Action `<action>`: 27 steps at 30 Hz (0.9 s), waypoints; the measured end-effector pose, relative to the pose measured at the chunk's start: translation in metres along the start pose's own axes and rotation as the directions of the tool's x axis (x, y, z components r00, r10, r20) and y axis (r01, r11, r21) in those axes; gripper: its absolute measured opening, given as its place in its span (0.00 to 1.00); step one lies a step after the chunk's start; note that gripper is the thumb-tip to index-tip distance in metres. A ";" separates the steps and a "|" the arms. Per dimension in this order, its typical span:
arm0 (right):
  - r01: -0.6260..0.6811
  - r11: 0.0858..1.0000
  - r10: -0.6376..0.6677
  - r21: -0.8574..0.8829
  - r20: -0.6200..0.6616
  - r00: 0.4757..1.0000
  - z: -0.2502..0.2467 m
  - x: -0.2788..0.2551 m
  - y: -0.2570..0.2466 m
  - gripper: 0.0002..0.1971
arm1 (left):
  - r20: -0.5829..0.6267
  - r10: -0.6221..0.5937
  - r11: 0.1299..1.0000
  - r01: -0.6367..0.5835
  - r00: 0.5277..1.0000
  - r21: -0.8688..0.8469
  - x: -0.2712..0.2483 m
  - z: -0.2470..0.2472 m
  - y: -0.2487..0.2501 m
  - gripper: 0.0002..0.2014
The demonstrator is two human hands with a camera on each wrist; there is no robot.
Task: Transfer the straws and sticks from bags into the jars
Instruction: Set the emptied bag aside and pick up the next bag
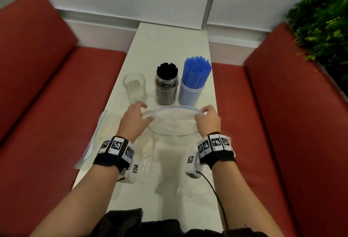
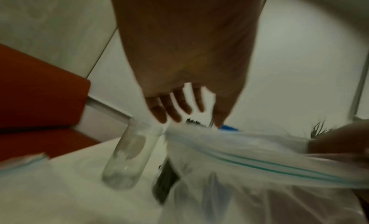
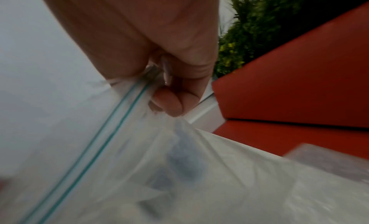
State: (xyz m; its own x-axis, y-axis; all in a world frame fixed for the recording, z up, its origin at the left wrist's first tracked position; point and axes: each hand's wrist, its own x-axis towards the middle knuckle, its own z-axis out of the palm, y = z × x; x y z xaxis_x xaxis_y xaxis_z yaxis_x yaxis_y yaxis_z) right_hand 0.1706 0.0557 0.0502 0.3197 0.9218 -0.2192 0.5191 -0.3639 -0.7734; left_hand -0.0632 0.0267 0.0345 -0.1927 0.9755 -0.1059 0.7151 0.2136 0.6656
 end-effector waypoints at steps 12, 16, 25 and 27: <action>-0.054 0.790 -0.345 0.611 0.515 0.785 -0.025 -0.025 -0.066 0.15 | 0.153 0.214 0.736 -0.056 0.965 -0.675 -0.016 -0.008 0.061 0.28; 0.422 0.893 -0.400 -0.156 0.155 0.903 -0.035 -0.007 -0.053 0.27 | -0.033 0.051 0.582 -0.056 0.998 -0.811 -0.005 -0.020 0.067 0.15; 0.200 0.926 -0.281 0.320 0.231 0.931 -0.038 0.001 -0.044 0.19 | -0.010 -0.074 0.243 0.008 0.997 -0.970 0.008 -0.049 0.061 0.12; 0.182 0.936 -0.277 0.300 0.312 0.909 -0.041 0.001 -0.040 0.21 | -0.019 -0.077 0.251 0.001 0.997 -0.968 0.010 -0.052 0.058 0.14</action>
State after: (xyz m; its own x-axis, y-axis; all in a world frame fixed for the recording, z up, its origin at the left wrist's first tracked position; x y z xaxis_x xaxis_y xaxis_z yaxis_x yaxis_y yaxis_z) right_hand 0.1827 0.0655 0.1055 -0.1009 0.9801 -0.1709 0.3065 -0.1328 -0.9426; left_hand -0.0592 0.0456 0.1106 -0.2601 0.9550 -0.1426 -0.4709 0.0034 0.8822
